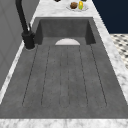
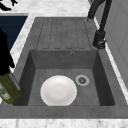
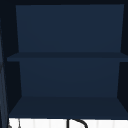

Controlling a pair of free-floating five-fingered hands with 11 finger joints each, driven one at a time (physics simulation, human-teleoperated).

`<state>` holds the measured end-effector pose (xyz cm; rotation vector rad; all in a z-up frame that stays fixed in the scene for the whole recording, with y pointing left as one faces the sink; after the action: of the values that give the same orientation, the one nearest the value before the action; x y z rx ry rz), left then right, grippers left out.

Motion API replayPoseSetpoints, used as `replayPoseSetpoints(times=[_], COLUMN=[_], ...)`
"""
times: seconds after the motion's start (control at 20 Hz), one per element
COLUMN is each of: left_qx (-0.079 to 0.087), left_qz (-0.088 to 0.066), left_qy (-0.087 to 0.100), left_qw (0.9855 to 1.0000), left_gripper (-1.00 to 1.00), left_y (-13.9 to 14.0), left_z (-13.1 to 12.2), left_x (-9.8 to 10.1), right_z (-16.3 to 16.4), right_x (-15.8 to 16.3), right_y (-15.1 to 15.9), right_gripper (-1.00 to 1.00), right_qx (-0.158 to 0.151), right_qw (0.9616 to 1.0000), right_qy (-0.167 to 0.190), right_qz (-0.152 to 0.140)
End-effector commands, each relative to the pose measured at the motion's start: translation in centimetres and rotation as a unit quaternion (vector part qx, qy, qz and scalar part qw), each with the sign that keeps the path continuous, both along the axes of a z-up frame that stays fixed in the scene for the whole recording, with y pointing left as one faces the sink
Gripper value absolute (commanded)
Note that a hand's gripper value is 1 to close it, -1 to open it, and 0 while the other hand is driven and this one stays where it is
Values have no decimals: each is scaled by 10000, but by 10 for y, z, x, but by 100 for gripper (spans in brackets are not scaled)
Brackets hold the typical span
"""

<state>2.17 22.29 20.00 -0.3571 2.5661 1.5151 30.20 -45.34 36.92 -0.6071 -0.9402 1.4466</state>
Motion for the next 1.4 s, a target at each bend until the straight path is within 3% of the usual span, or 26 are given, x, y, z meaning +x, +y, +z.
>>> replayPoseSetpoints(times=[0.0,0.65,0.8,1.1,1.35], left_qx=[0,0,0,0,0], left_qz=[0,0,0,0,0], left_qy=[0,0,0,0,0], left_qw=[10000,10000,10000,10000,10000], left_gripper=[0,0,0,0,0], left_y=[0,0,0,0,0], left_z=[0,0,0,0,0], left_x=[0,0,0,0,0], right_z=[-26,-90,-121,-168,-184], right_x=[21,100,104,115,139], right_y=[-16,-60,-70,-94,-107], right_gripper=[100,100,100,100,100], right_qx=[182,-54,-81,-83,162], right_qw=[9997,9996,9996,9981,9994], right_qy=[-57,-218,-211,-575,-208], right_qz=[-132,-146,-193,-201,-204])
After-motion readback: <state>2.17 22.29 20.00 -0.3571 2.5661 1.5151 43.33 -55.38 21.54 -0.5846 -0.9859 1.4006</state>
